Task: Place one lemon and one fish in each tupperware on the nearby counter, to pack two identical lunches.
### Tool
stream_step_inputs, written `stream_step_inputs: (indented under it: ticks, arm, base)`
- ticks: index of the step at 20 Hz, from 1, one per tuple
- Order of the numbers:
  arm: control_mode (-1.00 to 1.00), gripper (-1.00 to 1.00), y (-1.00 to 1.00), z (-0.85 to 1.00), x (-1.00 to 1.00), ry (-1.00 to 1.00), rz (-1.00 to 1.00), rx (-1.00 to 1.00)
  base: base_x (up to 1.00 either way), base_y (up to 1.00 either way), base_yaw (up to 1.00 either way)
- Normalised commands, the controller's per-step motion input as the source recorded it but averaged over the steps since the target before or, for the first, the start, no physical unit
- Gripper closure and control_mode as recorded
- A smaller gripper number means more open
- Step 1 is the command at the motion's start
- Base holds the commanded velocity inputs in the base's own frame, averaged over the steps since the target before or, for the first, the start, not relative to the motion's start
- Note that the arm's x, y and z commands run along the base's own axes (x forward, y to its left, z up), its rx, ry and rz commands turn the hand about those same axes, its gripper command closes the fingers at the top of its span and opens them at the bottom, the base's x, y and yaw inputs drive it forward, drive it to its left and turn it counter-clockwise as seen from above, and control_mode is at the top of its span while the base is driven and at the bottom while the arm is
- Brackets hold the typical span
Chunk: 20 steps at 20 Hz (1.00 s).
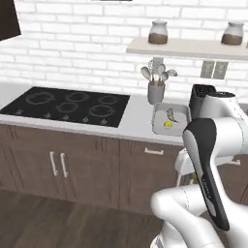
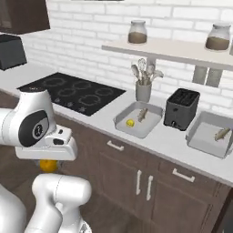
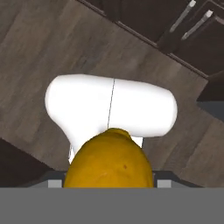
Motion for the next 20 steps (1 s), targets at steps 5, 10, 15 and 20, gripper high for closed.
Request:
stream_step_inputs:
  ticks: [5,10,15,20]
  arm:
    - [1.00,1.00,0.00,0.00,0.00,0.00,0.00,0.00]
    - [1.00,1.00,0.00,0.00,0.00,0.00,0.00,0.00]
    - [1.00,1.00,0.00,0.00,0.00,0.00,0.00,0.00]
    - [1.00,1.00,0.00,0.00,0.00,0.00,0.00,0.00]
  base:
    - [0.08,0.00,-0.93]
    - [0.49,0.00,-0.79]
    - [0.92,0.20,-0.35]
    - [0.86,0.00,-0.53]
